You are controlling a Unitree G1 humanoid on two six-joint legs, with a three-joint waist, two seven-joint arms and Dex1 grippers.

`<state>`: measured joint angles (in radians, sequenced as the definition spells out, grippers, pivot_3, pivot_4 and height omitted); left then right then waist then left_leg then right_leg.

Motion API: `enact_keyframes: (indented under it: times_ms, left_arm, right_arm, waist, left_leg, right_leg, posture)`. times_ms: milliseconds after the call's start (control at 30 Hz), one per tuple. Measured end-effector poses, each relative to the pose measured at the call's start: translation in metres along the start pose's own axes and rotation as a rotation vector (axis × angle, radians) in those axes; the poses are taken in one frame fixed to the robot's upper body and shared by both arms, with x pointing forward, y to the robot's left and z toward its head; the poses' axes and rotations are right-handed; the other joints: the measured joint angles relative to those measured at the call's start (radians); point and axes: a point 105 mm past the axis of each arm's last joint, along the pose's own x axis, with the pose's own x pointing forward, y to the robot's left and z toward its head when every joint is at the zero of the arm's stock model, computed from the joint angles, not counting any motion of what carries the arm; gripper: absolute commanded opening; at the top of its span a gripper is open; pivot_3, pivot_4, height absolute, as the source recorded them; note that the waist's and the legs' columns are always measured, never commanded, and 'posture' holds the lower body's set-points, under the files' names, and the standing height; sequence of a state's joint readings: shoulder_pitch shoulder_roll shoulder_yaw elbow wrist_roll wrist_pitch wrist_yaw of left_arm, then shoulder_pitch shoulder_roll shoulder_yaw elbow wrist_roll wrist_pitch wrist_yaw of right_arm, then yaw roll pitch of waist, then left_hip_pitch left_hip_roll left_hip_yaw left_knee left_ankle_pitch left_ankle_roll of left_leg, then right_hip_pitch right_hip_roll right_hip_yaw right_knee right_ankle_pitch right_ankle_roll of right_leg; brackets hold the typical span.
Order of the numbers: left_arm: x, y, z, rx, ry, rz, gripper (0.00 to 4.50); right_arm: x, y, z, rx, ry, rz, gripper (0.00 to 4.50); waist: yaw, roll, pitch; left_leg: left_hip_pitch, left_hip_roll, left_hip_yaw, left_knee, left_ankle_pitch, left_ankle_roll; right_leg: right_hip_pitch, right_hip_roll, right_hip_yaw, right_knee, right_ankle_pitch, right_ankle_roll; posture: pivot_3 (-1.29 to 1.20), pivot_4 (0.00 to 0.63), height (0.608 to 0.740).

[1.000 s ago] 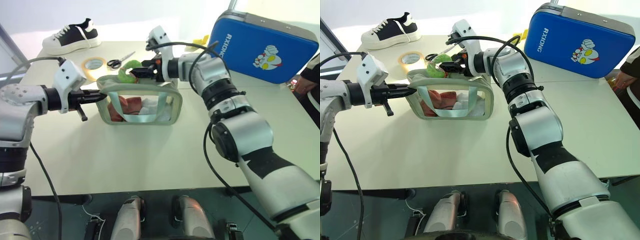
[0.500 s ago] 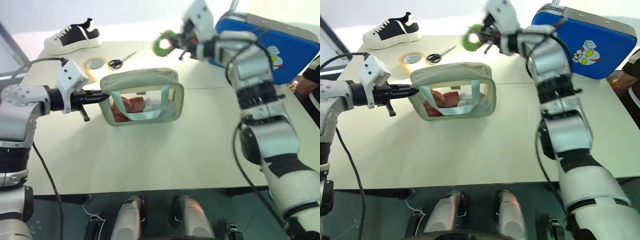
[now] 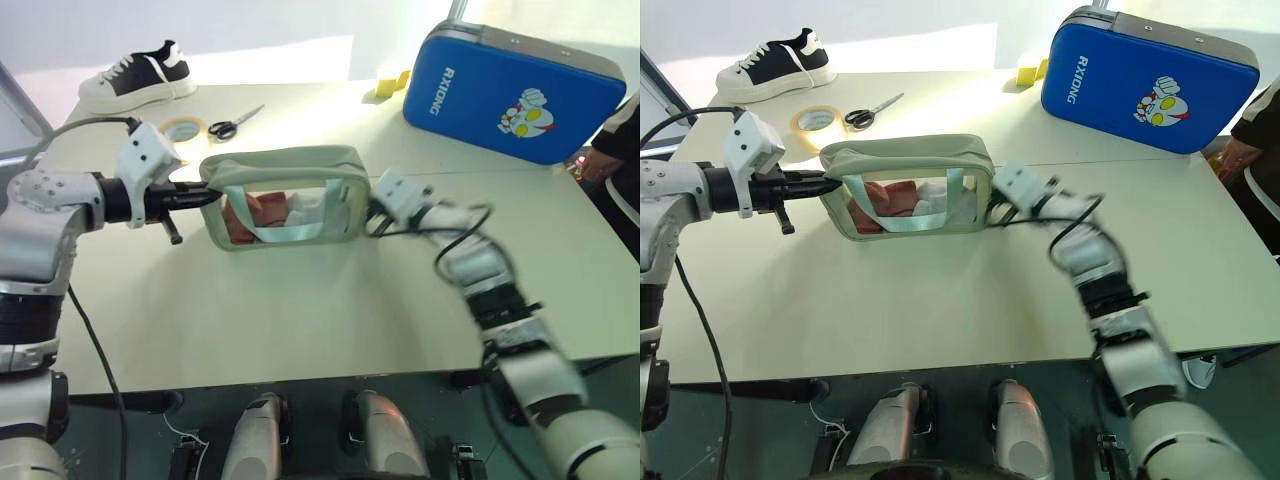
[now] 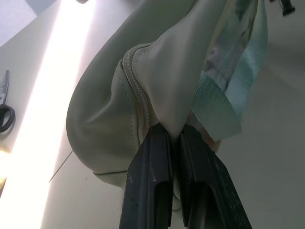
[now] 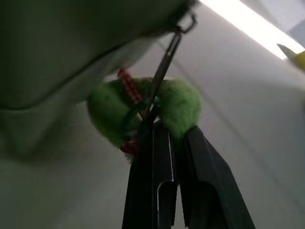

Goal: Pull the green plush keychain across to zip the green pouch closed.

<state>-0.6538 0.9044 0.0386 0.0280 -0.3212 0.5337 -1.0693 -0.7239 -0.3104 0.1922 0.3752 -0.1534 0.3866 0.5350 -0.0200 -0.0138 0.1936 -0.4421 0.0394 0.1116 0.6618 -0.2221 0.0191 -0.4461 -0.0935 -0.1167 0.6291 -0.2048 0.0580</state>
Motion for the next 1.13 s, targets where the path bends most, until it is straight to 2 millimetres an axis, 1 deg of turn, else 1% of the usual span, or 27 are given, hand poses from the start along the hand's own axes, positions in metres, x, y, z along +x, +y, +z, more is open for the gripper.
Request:
enact_keyframes:
  times_ms: [67,133,233,333,433,533,567,633,667,733,800,833,933,1000,1067,1133]
  left_arm:
    - [0.001,0.001,0.000,0.002,0.005,0.003,0.00]
    - [0.000,0.001,-0.001,0.001,0.006,0.004,0.00]
    - [0.000,0.002,-0.001,0.001,0.008,0.008,0.00]
    - [0.000,0.002,-0.001,0.002,0.006,0.008,0.00]
    - [0.000,0.003,-0.001,0.006,0.009,0.014,0.00]
    - [0.000,0.003,0.000,0.009,0.008,0.016,0.00]
    - [0.000,0.003,0.000,0.013,0.006,0.017,0.78]
    - [0.001,0.005,-0.001,0.011,0.005,0.020,1.63]
    - [0.001,0.006,-0.002,0.007,0.004,0.024,2.16]
    - [0.001,0.009,-0.002,-0.002,0.004,0.031,3.21]
    - [0.000,0.010,-0.002,-0.009,0.000,0.026,4.28]
    - [0.000,0.010,0.001,-0.016,-0.009,0.016,4.40]
    - [-0.005,0.015,0.010,-0.049,-0.041,0.010,4.40]
    - [-0.012,0.022,0.022,-0.070,-0.069,0.029,4.40]
    - [-0.026,0.031,0.034,-0.085,-0.097,0.055,4.40]
    - [-0.041,0.038,0.043,-0.086,-0.116,0.079,4.40]
  right_arm:
    - [0.006,0.010,0.003,0.096,-0.007,0.005,0.02]
    - [0.007,0.012,0.003,0.169,-0.004,0.010,0.02]
    - [0.006,0.013,0.004,0.174,0.003,0.014,0.02]
    - [0.003,0.009,0.003,0.151,0.009,0.021,0.02]
    - [-0.007,0.004,0.006,0.215,0.000,0.066,0.99]
    - [-0.026,-0.014,0.018,0.264,-0.024,0.103,2.46]
    - [-0.033,-0.023,0.027,0.246,-0.038,0.108,3.02]
    - [-0.051,-0.044,0.047,0.195,-0.085,0.112,4.06]
    - [-0.060,-0.051,0.056,0.172,-0.103,0.125,4.50]
    - [-0.081,-0.064,0.067,0.128,-0.123,0.166,4.50]
    - [-0.099,-0.070,0.072,0.090,-0.124,0.234,4.50]
    - [-0.109,-0.071,0.075,0.082,-0.124,0.281,4.50]
    - [-0.127,-0.067,0.095,0.067,-0.161,0.392,4.50]
    - [-0.136,-0.062,0.110,0.043,-0.199,0.451,4.50]
    - [-0.140,-0.058,0.122,0.015,-0.231,0.481,4.50]
    - [-0.142,-0.056,0.126,0.011,-0.244,0.491,4.50]
  waist:
    - [0.000,0.000,0.000]
    - [0.001,-0.001,0.000]
    - [0.000,-0.001,0.000]
    - [0.000,-0.001,0.000]
    - [0.002,0.000,0.000]
    - [0.006,0.000,0.000]
    - [0.006,0.001,0.000]
    - [0.008,0.001,0.000]
    - [0.009,0.000,0.000]
    - [0.010,0.000,0.000]
    - [0.009,0.000,0.000]
    - [0.009,0.000,0.000]
    - [0.004,0.000,0.000]
    - [0.004,0.000,0.000]
    - [0.004,0.000,0.000]
    - [0.005,0.000,0.000]
  left_leg:
    - [0.000,0.000,0.000,0.001,0.000,0.000]
    - [0.000,0.000,0.000,0.001,0.000,0.000]
    - [0.000,0.000,0.000,0.001,0.000,0.000]
    - [0.000,0.000,-0.001,0.001,0.000,0.000]
    - [0.000,0.000,-0.001,0.001,0.000,0.000]
    - [-0.001,0.000,-0.001,0.001,0.000,0.000]
    - [-0.001,0.000,0.000,0.001,0.000,0.000]
    - [-0.001,0.000,-0.001,0.001,0.000,0.000]
    - [-0.001,0.000,-0.001,0.001,-0.001,0.001]
    - [-0.002,0.000,-0.001,0.000,-0.001,0.001]
    - [-0.002,0.000,-0.001,0.000,-0.001,0.001]
    - [-0.002,0.000,0.000,0.000,-0.001,0.002]
    - [-0.003,0.000,0.000,0.000,-0.001,0.002]
    - [-0.003,0.001,0.000,0.000,-0.001,0.002]
    - [-0.003,0.001,0.000,0.000,-0.001,0.001]
    - [-0.003,0.001,0.001,-0.001,-0.001,0.001]
  right_leg:
    - [0.000,0.000,0.000,0.000,0.000,0.000]
    - [0.001,0.000,0.000,0.000,0.000,0.000]
    - [0.001,0.000,0.000,0.000,0.000,0.000]
    - [0.001,0.000,0.000,0.000,-0.001,-0.001]
    - [0.000,0.000,0.000,0.000,-0.001,-0.001]
    - [0.000,0.000,0.000,-0.001,0.000,-0.001]
    - [-0.001,0.000,0.000,-0.001,0.000,-0.001]
    - [-0.001,-0.001,0.000,-0.001,-0.001,-0.001]
    - [-0.001,-0.001,0.000,-0.001,-0.001,-0.001]
    - [-0.001,-0.001,0.000,-0.002,-0.002,-0.003]
    - [-0.001,-0.001,-0.001,-0.003,-0.002,-0.003]
    - [-0.001,-0.002,-0.001,-0.003,-0.002,-0.003]
    - [-0.003,-0.002,-0.001,-0.003,-0.002,-0.003]
    - [-0.003,-0.002,-0.001,-0.003,-0.001,-0.003]
    - [-0.004,-0.002,-0.001,-0.003,-0.001,-0.001]
    - [-0.004,-0.002,-0.001,-0.003,-0.001,-0.002]
  posture:
    - [0.00,0.150,0.740]
    - [0.00,0.150,0.740]
    - [0.00,0.150,0.740]
    - [0.00,0.150,0.740]
    - [0.00,0.150,0.740]
    - [0.00,0.150,0.740]
    - [0.00,0.150,0.740]
    - [0.00,0.150,0.740]
    - [0.00,0.150,0.740]
    - [0.00,0.150,0.740]
    - [0.00,0.150,0.740]
    - [0.00,0.150,0.740]
    - [0.00,0.150,0.740]
    - [0.00,0.150,0.740]
    - [0.00,0.150,0.740]
    - [0.00,0.150,0.740]
